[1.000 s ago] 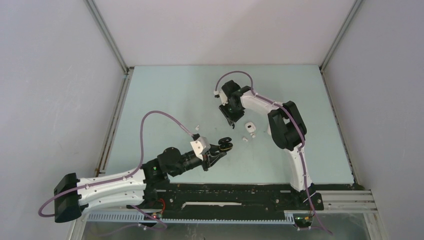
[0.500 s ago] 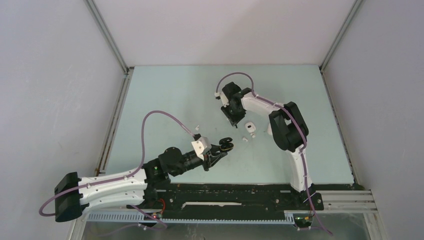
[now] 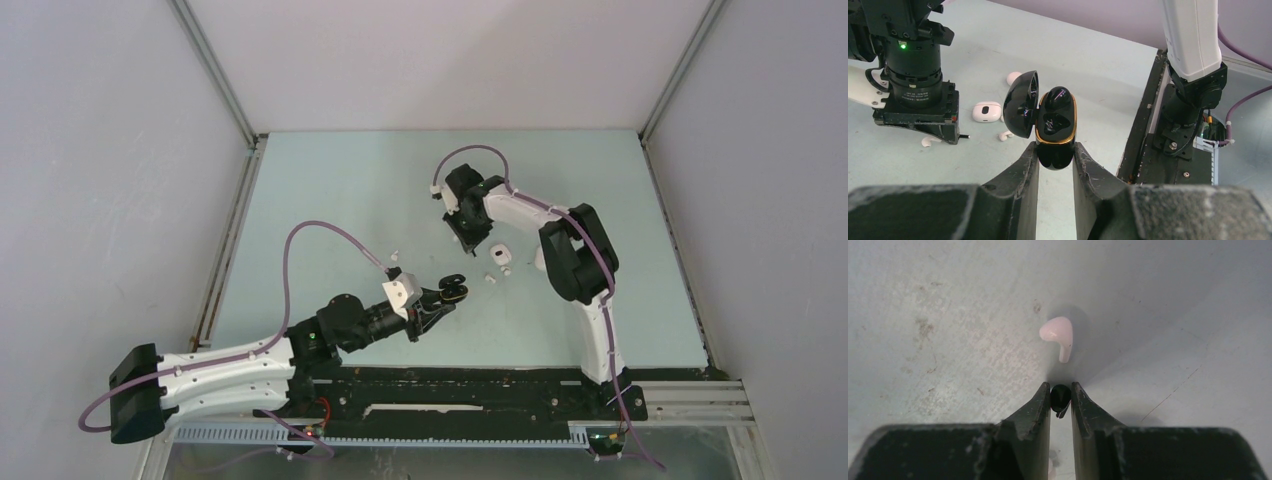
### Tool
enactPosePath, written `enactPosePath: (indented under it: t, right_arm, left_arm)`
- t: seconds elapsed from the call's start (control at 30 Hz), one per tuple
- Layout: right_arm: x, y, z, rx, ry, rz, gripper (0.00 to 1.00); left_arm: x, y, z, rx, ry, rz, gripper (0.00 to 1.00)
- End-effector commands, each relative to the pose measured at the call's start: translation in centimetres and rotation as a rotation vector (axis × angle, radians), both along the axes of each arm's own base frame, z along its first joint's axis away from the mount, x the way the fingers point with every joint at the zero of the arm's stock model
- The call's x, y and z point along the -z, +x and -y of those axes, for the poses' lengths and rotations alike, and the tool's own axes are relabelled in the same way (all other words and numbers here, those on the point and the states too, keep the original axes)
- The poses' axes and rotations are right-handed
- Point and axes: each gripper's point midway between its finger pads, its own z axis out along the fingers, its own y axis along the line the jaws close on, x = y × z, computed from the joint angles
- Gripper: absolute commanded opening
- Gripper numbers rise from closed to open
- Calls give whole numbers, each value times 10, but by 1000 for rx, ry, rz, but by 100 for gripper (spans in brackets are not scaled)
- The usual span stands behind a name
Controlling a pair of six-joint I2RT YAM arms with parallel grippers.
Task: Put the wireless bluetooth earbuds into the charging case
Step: Pick up the earbud from the center of the board, then place the earbud in the charging case.
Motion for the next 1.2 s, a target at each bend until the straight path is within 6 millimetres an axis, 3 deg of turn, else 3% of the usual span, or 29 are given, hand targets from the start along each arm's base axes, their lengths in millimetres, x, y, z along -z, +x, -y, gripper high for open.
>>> enactPosePath:
  t: [0.0, 0.23, 0.43, 0.57, 0.63, 0.77, 0.9, 1.17]
  right_arm:
    - [-41, -3, -4, -9, 101, 25, 0]
    - [-115, -3, 8, -17, 344, 73, 0]
    - [-196, -18, 26, -97, 472, 221, 0]
    - [-260, -41, 34, -211, 538, 386, 0]
    - [-298, -62, 35, -263, 611, 495, 0]
    - [-355, -106, 33, -333, 803, 702, 0]
    - [-386, -134, 32, -337, 937, 756, 0]
    - [-406, -175, 21, -470, 982, 841, 0]
  left_arm:
    - [-19, -3, 4, 19, -64, 16, 0]
    - [-15, 2, 5, -4, -70, 20, 0]
    - [-12, 4, 8, -9, -88, 4, 0]
    - [-16, 7, 10, -20, -111, 14, 0]
    - [-22, 9, 11, -31, -143, 21, 0]
    - [-33, 13, 15, -44, -202, 29, 0]
    - [-41, 15, 23, -33, -222, 45, 0]
    - [-56, 12, 31, -1, -268, 73, 0]
